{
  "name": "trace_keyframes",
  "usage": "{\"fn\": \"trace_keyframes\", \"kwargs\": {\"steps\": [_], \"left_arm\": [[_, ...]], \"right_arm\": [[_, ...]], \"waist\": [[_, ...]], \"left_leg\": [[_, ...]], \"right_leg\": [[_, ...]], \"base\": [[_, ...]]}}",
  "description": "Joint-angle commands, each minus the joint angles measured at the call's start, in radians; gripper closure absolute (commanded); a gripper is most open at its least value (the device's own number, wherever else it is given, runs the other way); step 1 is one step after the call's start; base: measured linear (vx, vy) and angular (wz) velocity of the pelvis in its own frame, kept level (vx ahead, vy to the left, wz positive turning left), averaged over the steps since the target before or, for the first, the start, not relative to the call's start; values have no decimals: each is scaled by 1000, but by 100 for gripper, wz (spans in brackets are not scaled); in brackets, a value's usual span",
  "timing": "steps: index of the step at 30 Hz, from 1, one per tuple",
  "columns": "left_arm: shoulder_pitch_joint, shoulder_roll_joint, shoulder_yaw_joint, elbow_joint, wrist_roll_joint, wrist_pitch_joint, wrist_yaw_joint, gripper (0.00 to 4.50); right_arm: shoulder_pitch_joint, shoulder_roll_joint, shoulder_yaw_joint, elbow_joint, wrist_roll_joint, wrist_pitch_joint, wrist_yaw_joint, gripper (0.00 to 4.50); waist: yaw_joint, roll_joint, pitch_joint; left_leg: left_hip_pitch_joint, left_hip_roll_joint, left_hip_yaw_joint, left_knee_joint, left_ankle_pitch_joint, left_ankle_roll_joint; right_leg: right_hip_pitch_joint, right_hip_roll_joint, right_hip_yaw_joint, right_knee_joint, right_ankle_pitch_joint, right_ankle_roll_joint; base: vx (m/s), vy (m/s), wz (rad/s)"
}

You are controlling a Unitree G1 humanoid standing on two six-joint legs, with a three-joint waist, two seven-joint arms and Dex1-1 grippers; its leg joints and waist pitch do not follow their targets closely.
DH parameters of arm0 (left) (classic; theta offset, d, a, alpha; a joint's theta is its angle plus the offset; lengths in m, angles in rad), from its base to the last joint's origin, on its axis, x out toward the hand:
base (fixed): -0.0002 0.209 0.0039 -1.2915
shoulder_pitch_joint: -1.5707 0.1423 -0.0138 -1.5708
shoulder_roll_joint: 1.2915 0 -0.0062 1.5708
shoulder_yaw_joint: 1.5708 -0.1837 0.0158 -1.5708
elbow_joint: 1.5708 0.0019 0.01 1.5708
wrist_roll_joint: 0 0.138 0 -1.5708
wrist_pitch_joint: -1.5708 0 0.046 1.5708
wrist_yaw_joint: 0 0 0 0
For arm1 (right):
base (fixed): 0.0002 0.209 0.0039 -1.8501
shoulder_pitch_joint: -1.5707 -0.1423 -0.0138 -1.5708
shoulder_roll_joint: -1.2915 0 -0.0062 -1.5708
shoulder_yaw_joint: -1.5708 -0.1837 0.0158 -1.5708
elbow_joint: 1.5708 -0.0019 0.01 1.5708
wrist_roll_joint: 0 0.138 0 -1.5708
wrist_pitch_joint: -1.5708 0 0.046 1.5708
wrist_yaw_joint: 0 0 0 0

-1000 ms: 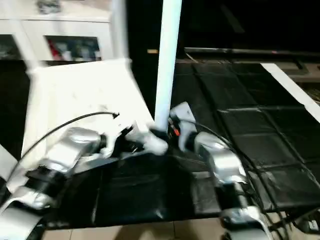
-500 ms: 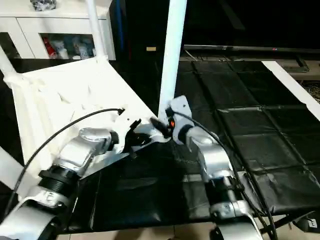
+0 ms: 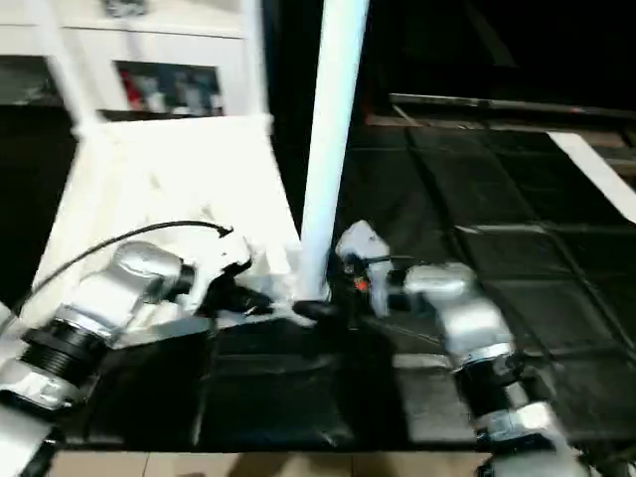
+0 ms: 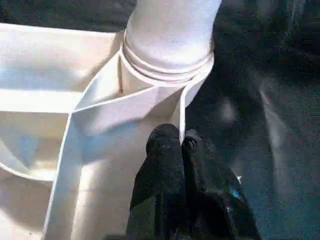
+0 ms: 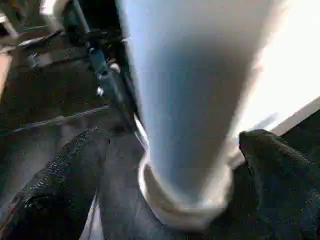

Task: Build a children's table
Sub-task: Rotate leg to tighten

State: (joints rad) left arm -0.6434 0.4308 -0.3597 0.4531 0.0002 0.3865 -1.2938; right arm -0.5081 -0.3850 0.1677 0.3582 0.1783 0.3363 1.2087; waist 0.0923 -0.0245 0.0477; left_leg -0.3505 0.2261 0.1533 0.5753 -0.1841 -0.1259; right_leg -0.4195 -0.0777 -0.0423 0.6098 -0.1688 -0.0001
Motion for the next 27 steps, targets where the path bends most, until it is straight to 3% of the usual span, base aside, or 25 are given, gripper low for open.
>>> {"fn": "trace_keyframes", "kwargs": {"steps": [1,2,8,10,14,26,27], "left_arm": [[-24,18,-44,-40,-15,-36,-109,450],[-19,26,-52,-47,-19,-48,-131,450],[11,37,-67,-84,-42,-75,-186,450],[15,38,-70,-89,-45,-80,-194,450],[20,39,-82,-99,-46,-88,-207,450],[30,38,-81,-101,-36,-93,-193,450],[35,37,-79,-105,-37,-89,-188,450]], "right_arm": [[-17,-19,10,15,35,-21,75,1],[-19,-21,13,21,38,-29,94,1],[-28,-9,11,79,52,-66,140,18],[-30,-4,11,83,57,-70,145,51],[-34,23,17,90,62,-79,151,82],[-24,37,44,75,82,-47,208,190],[-20,37,45,70,86,-41,211,197]], "waist": [[0,5,-64],[1,9,-64],[9,8,-66],[11,8,-66],[15,5,-66],[16,5,-67],[16,0,-66]], "left_leg": [[-2,-10,25,-58,-166,52],[-2,-10,24,-58,-172,49],[2,-7,27,-57,-174,38],[1,-7,27,-57,-175,39],[0,-7,26,-58,-182,34],[-2,-8,25,-58,-169,31],[-3,-8,25,-59,-169,33]], "right_leg": [[67,-34,25,-57,-117,-253],[67,-34,25,-57,-122,-254],[65,-35,25,-55,-102,-272],[65,-33,24,-54,-102,-273],[66,-35,24,-55,-137,-256],[66,-34,24,-54,-127,-251],[67,-35,24,-53,-136,-249]], "base": [[0,0,0],[0,0,0],[0,0,0],[0,0,0],[0,0,0],[0,0,0],[0,0,0]]}}
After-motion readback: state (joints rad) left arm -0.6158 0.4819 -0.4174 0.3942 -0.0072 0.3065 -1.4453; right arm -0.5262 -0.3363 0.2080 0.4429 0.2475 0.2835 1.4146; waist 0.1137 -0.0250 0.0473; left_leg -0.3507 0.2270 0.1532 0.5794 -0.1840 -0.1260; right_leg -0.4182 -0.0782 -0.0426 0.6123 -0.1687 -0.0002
